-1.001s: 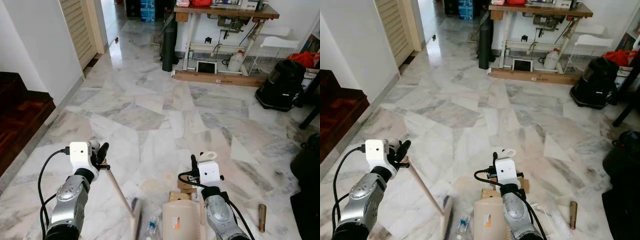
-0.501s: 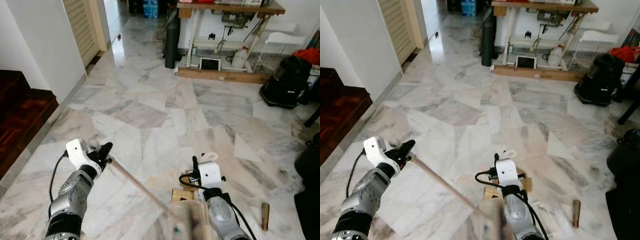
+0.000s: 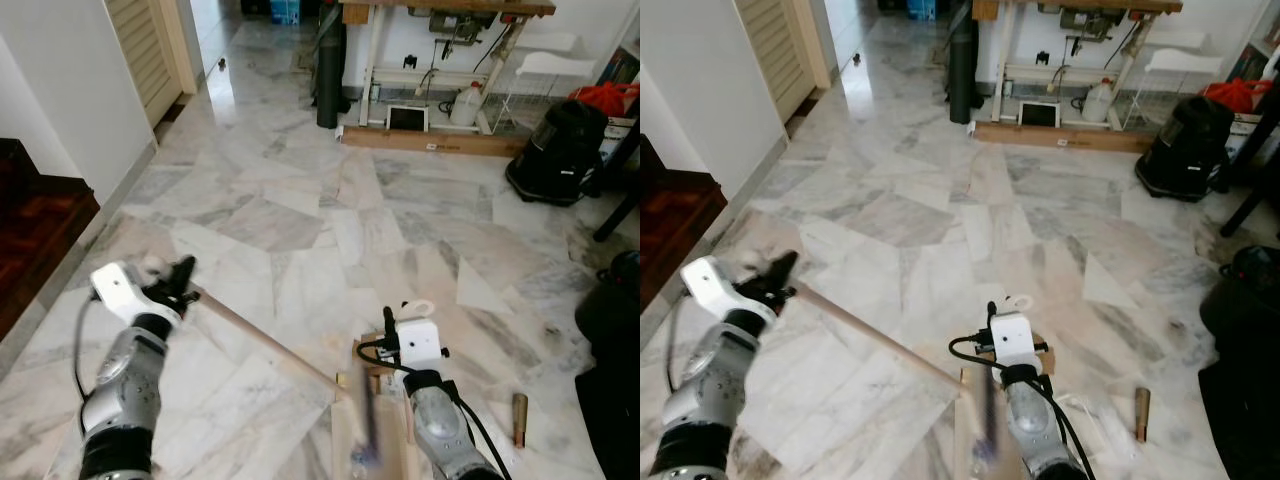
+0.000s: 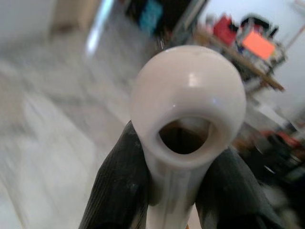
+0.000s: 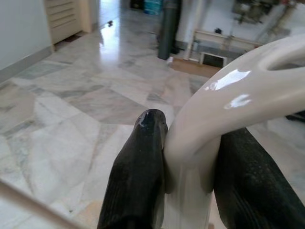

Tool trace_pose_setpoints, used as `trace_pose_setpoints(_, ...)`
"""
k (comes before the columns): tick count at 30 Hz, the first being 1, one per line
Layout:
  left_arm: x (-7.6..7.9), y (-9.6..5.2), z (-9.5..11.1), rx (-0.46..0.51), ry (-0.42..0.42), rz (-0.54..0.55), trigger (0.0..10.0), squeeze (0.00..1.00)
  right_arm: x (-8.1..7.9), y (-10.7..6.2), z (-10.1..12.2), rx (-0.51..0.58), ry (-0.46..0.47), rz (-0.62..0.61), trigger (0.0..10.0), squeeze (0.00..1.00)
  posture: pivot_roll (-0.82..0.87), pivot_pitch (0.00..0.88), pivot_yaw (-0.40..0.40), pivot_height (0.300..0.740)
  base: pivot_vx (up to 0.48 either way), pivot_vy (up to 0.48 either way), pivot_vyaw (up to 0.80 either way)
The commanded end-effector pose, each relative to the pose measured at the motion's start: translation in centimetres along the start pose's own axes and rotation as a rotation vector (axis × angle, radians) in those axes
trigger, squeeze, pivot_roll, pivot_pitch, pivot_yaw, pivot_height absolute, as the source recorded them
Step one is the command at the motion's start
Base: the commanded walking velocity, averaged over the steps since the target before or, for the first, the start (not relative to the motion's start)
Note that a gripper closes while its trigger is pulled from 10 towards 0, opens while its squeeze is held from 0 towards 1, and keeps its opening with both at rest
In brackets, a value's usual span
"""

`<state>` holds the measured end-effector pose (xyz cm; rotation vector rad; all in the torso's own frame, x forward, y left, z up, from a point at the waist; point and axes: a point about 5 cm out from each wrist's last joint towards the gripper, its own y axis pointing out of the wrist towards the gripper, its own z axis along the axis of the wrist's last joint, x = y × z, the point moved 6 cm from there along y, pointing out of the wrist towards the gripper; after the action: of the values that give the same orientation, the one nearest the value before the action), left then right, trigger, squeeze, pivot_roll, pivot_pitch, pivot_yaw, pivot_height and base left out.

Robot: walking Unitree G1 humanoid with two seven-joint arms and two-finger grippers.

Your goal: Sweep floor

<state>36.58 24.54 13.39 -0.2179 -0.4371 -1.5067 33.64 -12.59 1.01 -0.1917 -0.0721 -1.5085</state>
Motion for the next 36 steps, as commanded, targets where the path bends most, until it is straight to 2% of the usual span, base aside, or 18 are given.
trace_pose_setpoints(1,-0.2,-0.2,3.5,0.127,0.113,0.016,10.0,0.0,-0.3,-0.8,-2.2,-0.1,0.038,-0.004,10.0,0.0,0.09,0.048,-0.017,0.74,0.0,0.0,0.0)
trace_pose_setpoints(4,-0.5,-0.6,4.5,0.146,0.318,0.03,10.0,0.0,-0.3,-0.6,-2.1,-0.102,0.038,-0.004,10.0,0.0,0.1,0.048,-0.016,0.74,0.0,0.0,0.0)
trace_pose_setpoints(5,-0.1,-0.7,3.0,0.078,0.341,-0.013,10.0,0.0,-0.4,-0.6,-2.0,-0.101,0.039,-0.004,10.0,0.0,0.09,0.048,-0.017,0.74,0.0,0.0,0.0)
trace_pose_setpoints(6,-0.1,-0.7,3.0,0.078,0.341,-0.013,10.0,0.0,-0.4,-0.6,-2.0,-0.101,0.039,-0.004,10.0,0.0,0.09,0.048,-0.017,0.74,0.0,0.0,0.0)
trace_pose_setpoints(7,0.1,-0.9,-0.3,-0.074,0.315,-0.061,10.0,0.0,-0.4,-0.6,-2.0,-0.101,0.041,-0.003,10.0,0.0,0.09,0.049,-0.017,0.74,0.0,0.0,0.0)
trace_pose_setpoints(9,0.9,-1.7,-3.7,-0.22,0.34,-0.133,10.0,0.0,-0.4,-0.6,-2.0,-0.1,0.041,-0.002,10.0,0.0,0.09,0.05,-0.017,0.74,0.0,0.0,0.0)
trace_pose_setpoints(10,1.3,-2.3,-5.6,-0.304,0.303,-0.165,10.0,0.0,-0.3,-0.6,-2.0,-0.098,0.04,-0.002,10.0,0.0,0.08,0.053,-0.018,0.74,0.0,0.0,0.0)
trace_pose_setpoints(12,2.1,-3.2,-7.5,-0.365,0.272,-0.206,10.0,0.0,-0.1,-0.6,-2.0,-0.097,0.038,-0.004,10.0,0.0,0.07,0.055,-0.017,0.74,0.0,0.0,0.0)
trace_pose_setpoints(13,2.7,-3.4,-8.2,-0.383,0.208,-0.214,10.0,0.0,0.0,-0.7,-2.1,-0.096,0.035,-0.005,10.0,0.0,0.07,0.057,-0.018,0.74,0.0,0.0,0.0)
trace_pose_setpoints(15,3.2,-3.4,-8.5,-0.374,0.177,-0.22,10.0,0.0,0.3,-0.7,-2.1,-0.094,0.033,-0.007,10.0,0.0,0.07,0.058,-0.021,0.74,0.0,0.0,0.0)
trace_pose_setpoints(16,3.8,-3.1,-8.9,-0.373,0.109,-0.215,10.0,0.0,0.4,-0.8,-2.1,-0.093,0.027,-0.007,10.0,0.0,0.06,0.062,-0.023,0.74,0.0,0.0,0.0)
trace_pose_setpoints(20,5.0,-3.3,-10.1,-0.444,0.042,-0.254,10.0,0.0,0.7,-0.9,-2.2,-0.09,0.019,-0.007,10.0,0.0,0.05,0.067,-0.024,0.74,0.0,0.0,0.0)
trace_pose_setpoints(23,5.9,-3.0,-10.0,-0.468,-0.055,-0.265,10.0,0.0,1.1,-0.9,-2.2,-0.087,0.013,-0.01,10.0,0.0,0.04,0.068,-0.023,0.74,0.0,0.0,0.0)
trace_pose_setpoints(24,6.6,-2.4,-9.0,-0.446,-0.142,-0.277,10.0,0.0,1.2,-0.7,-2.0,-0.085,0.012,-0.014,10.0,0.0,0.04,0.068,-0.024,0.74,0.0,0.0,0.0)
trace_pose_setpoints(27,6.9,-1.2,-7.1,-0.374,-0.225,-0.274,10.0,0.0,1.1,-0.5,-1.9,-0.084,0.017,-0.015,10.0,0.0,0.05,0.064,-0.024,0.74,0.0,0.0,0.0)
trace_pose_setpoints(29,6.9,-0.9,-6.3,-0.346,-0.227,-0.279,10.0,0.0,1.0,-0.4,-1.8,-0.084,0.031,-0.016,10.0,0.0,0.05,0.057,-0.022,0.74,0.0,0.0,0.0)
trace_pose_setpoints(33,6.1,-0.4,-4.4,-0.273,-0.127,-0.259,10.0,0.0,1.3,-0.2,-1.5,-0.079,0.089,-0.049,10.0,0.0,0.06,0.048,-0.016,0.74,0.0,0.0,0.0)
trace_pose_setpoints(36,6.2,0.1,-1.2,-0.161,-0.107,-0.253,10.0,0.0,2.0,0.3,-0.9,-0.063,0.165,-0.081,10.0,0.0,0.06,0.037,-0.012,0.74,0.0,0.0,0.0)
